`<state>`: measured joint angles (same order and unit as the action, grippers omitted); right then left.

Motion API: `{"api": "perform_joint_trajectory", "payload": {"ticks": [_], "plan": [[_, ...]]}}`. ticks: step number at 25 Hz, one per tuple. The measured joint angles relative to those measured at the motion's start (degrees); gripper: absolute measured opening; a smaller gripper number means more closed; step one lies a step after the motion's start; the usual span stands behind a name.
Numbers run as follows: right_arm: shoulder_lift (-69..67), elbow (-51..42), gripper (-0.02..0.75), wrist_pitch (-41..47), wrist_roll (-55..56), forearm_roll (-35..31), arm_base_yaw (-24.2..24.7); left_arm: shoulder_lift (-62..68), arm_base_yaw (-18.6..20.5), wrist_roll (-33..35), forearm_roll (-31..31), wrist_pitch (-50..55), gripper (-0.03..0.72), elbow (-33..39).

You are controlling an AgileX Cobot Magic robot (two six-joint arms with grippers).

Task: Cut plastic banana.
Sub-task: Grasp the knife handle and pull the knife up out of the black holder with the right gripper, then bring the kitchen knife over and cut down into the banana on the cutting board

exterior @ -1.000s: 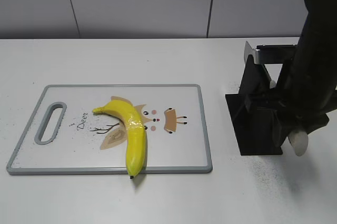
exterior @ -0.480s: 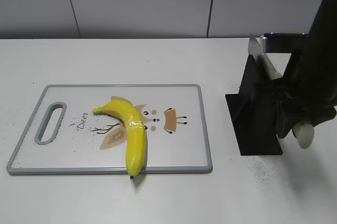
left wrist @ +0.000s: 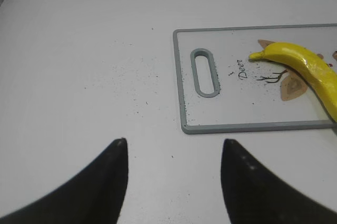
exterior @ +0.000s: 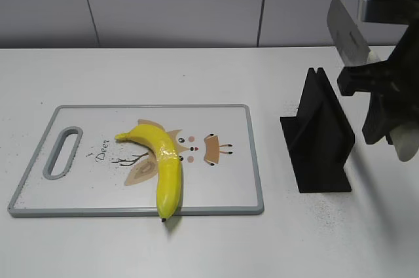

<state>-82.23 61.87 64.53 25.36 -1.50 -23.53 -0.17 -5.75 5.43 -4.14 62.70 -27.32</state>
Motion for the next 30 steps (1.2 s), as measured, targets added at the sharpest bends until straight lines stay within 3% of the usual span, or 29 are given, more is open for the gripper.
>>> {"api": "perform_joint_trajectory", "payload": {"ticks": [4, 12, 23, 30], "plan": [[0.68, 3.22, 0.166, 2.39, -4.72, 0.01, 0.00, 0.00, 0.00, 0.00, 0.00, 0.00, 0.529, 0.00], [-1.09, 9.68, 0.166, 5.24, -31.00, 0.06, 0.00, 5.22, 0.00, 3.80, -1.60, -0.51, 0.529, -0.16], [-11.68, 17.72, 0.166, 5.46, -60.42, 0.23, 0.00, 27.09, 0.00, 22.59, -8.29, -8.28, 0.529, -7.12], [-17.63, 21.99, 0.166, 5.46, -72.11, -0.98, -3.15, 46.33, 0.00, 38.49, -11.90, -8.01, 0.529, -18.01]]}}
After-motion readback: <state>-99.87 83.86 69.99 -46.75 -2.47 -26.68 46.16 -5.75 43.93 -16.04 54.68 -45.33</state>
